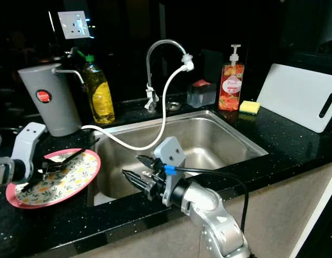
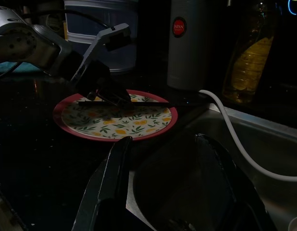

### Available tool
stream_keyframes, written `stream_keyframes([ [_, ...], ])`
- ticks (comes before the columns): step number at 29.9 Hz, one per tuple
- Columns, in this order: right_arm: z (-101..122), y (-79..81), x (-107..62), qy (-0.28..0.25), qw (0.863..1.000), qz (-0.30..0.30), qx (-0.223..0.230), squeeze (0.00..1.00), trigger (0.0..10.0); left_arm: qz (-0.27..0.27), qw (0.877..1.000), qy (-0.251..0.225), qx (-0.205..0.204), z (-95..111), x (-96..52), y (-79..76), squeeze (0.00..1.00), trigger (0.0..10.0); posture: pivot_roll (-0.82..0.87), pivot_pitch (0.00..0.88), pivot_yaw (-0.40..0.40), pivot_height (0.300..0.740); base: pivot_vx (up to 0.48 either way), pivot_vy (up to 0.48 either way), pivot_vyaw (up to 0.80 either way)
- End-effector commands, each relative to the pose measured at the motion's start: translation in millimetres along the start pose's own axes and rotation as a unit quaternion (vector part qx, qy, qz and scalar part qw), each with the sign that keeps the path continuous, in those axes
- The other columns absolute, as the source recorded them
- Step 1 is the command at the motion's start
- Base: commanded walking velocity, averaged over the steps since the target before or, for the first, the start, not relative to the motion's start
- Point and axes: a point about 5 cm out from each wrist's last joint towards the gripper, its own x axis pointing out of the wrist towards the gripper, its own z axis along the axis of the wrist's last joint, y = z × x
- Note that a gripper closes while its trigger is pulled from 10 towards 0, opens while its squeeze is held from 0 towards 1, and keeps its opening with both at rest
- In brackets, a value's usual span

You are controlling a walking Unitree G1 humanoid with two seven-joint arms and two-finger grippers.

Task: Kitchen organization

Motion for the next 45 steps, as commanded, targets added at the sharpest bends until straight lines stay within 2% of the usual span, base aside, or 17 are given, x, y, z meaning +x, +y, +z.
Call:
stream_keyframes([
  [1,3.1,0.6,-0.3,-0.005,1.000,0.001,0.002,0.00,10.0,0.000,1.000,0.005,-0.012,-3.1,-3.1,3.1,0.00,10.0,-0.02,0.000,0.063,0.740,0.000,0.000,0.00],
  [5,3.5,0.4,0.3,-0.006,1.000,0.002,0.001,0.00,10.0,-0.013,1.000,0.002,-0.019,-3.9,-1.3,0.0,0.00,10.0,-0.02,0.000,0.060,0.740,0.000,0.000,0.00],
  [9,3.9,-0.4,0.7,-0.006,1.000,0.002,-0.001,0.00,10.0,0.008,1.000,-0.023,-0.003,6.5,-2.2,1.7,0.00,10.0,-0.02,0.000,0.059,0.740,0.000,0.000,0.00],
  [15,4.0,-0.6,0.9,-0.006,1.000,0.001,0.000,0.00,10.0,-0.018,0.999,-0.041,0.008,17.8,-5.0,-4.7,0.00,10.0,-0.02,0.000,0.060,0.740,0.000,0.000,0.00],
  [23,3.2,-0.1,1.0,-0.006,1.000,-0.001,0.001,0.00,10.0,-0.032,0.999,-0.029,0.005,11.8,-0.4,-10.1,0.00,10.0,-0.02,0.000,0.062,0.740,0.000,0.000,0.00],
  [28,2.6,-0.4,0.2,-0.006,1.000,-0.003,0.002,0.00,10.0,-0.012,1.000,-0.018,0.002,5.7,0.9,-5.6,0.00,10.0,-0.02,0.000,0.066,0.740,0.000,0.000,0.00],
  [35,2.8,-0.3,0.0,-0.006,1.000,-0.004,0.003,0.00,10.0,-0.015,1.000,-0.008,-0.004,0.0,1.4,-5.7,0.00,10.0,-0.02,0.000,0.067,0.740,0.000,0.000,0.00],
  [41,2.8,-0.5,0.0,-0.006,1.000,-0.004,0.003,0.00,10.0,-0.036,0.999,-0.002,-0.012,-5.4,6.2,-12.7,0.00,10.0,-0.02,0.000,0.062,0.740,0.000,0.000,0.00],
  [45,2.8,-0.6,-0.1,-0.006,1.000,-0.003,0.003,0.00,10.0,-0.031,0.999,0.003,-0.013,-6.7,7.3,-13.0,0.00,10.0,-0.02,0.000,0.062,0.740,0.000,0.000,0.00],
])
